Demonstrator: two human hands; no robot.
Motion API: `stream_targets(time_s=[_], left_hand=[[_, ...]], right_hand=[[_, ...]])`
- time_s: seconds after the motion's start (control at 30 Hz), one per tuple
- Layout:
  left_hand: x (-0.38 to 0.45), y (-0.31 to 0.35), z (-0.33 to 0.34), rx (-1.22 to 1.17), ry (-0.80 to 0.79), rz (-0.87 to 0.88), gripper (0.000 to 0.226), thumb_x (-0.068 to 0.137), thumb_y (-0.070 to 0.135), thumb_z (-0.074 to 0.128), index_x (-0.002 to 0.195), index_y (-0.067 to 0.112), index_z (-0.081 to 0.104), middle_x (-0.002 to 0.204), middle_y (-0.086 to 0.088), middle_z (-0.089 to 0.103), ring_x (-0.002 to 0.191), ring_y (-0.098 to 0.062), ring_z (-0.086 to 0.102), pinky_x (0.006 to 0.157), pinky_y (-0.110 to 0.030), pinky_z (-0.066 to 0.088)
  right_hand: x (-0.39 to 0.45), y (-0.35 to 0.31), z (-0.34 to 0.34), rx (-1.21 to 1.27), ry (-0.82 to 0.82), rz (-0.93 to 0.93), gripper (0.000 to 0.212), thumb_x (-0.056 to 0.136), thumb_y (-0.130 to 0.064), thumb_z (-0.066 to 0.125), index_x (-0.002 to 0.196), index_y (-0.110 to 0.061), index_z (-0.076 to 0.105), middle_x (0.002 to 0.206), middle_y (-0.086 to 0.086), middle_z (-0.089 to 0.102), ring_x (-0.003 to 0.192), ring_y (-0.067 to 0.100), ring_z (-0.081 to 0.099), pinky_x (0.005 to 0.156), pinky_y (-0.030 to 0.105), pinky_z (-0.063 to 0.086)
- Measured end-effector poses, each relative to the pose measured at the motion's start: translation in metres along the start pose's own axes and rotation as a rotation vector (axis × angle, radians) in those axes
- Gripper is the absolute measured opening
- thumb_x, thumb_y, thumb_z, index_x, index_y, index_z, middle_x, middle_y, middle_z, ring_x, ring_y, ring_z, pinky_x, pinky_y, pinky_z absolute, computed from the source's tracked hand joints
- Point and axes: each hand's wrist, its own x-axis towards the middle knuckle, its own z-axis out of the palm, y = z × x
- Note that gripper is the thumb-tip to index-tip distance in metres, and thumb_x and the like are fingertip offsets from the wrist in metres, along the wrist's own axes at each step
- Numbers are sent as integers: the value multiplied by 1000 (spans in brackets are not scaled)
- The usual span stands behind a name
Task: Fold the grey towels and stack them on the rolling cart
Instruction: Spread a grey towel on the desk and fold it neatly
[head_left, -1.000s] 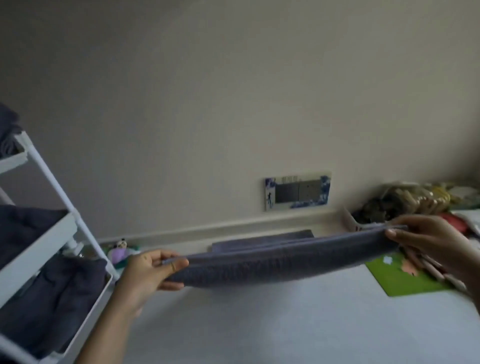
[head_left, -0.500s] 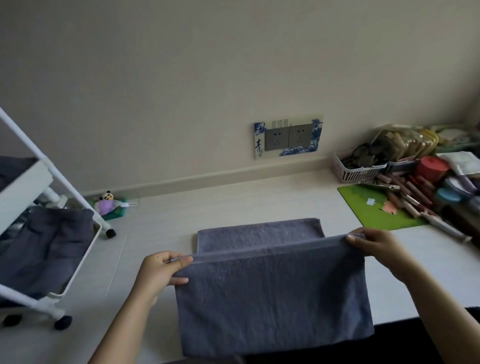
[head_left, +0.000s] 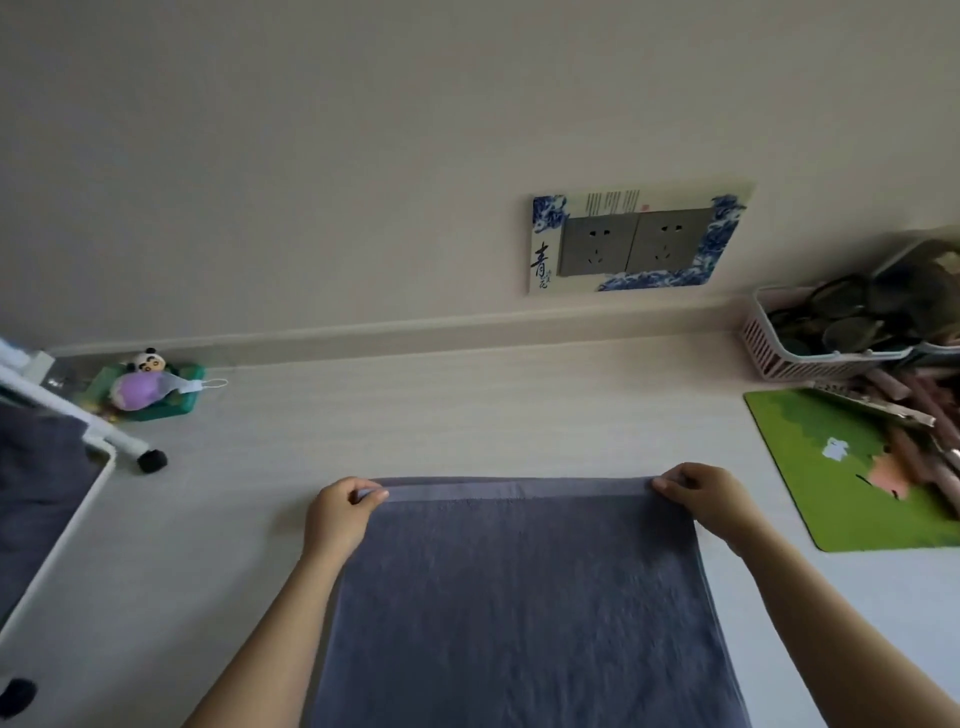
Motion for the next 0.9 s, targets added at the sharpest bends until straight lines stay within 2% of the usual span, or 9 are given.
stream_targets(time_s=[0.1, 0.2, 0.33, 0.47, 0.53, 0.6, 0.67, 0.83, 0.9], left_hand=[[4, -5, 12, 2, 66, -11, 4, 83, 17, 68, 83, 14, 69, 84, 2, 68, 79, -16, 60, 68, -25, 39], [12, -6, 15, 19, 122, -1, 5, 84, 20, 68, 82, 15, 70, 84, 3, 70, 79, -16, 62, 67, -27, 42], [21, 3, 19, 89, 192, 13, 12, 84, 25, 68, 84, 14, 70, 84, 0, 71, 76, -21, 62, 64, -27, 41], [28, 17, 23, 155, 254, 64, 14, 87, 27, 63, 87, 13, 67, 85, -2, 69, 73, -21, 58, 61, -26, 36], [31, 16, 24, 229, 237, 111, 16, 87, 27, 64, 93, 13, 67, 95, -7, 66, 86, -28, 60, 64, -29, 39], [36, 11, 25, 311, 181, 129, 32, 84, 29, 68, 111, 12, 64, 112, -14, 57, 107, -35, 52, 79, -39, 44], [42, 5, 22, 342, 96, 102, 46, 83, 33, 68, 123, 12, 58, 124, -16, 50, 117, -35, 44, 94, -43, 40], [42, 4, 12, 53, -58, -29, 63, 78, 28, 75, 129, 3, 48, 124, -11, 55, 116, -29, 53, 96, -36, 44], [36, 1, 7, 17, -104, -83, 60, 71, 31, 79, 117, 3, 53, 111, -4, 61, 105, -26, 61, 88, -35, 50]], right_hand=[[14, -1, 3, -110, 5, 1, 16, 82, -26, 69, 71, -16, 63, 72, 4, 63, 75, 24, 56, 61, 29, 37], [24, -5, 4, -160, 33, -37, 13, 84, -23, 67, 75, -15, 63, 74, 5, 62, 76, 24, 54, 64, 28, 34], [33, -16, 9, -155, 146, -81, 9, 85, -17, 65, 80, -10, 63, 81, 10, 64, 77, 24, 52, 67, 27, 32], [42, -18, 16, -153, 308, -133, 7, 84, -7, 64, 85, -1, 67, 87, 18, 65, 85, 34, 58, 70, 30, 35], [49, -10, 19, -236, 327, -138, 11, 82, -4, 65, 93, -2, 67, 100, 21, 62, 97, 40, 54, 83, 36, 37], [50, -4, 19, -294, 286, -70, 27, 83, -7, 63, 111, -6, 62, 119, 21, 56, 113, 41, 45, 96, 38, 31], [45, -5, 19, -316, 286, -40, 42, 85, -12, 62, 125, -11, 53, 130, 19, 50, 120, 40, 40, 100, 41, 29], [1, -14, 40, -338, 397, -187, 47, 83, -11, 63, 129, -14, 53, 136, 11, 49, 124, 38, 38, 99, 48, 31], [-18, -15, 59, -333, 416, -223, 47, 82, -10, 65, 128, -14, 54, 140, 11, 46, 128, 38, 36, 102, 51, 30]])
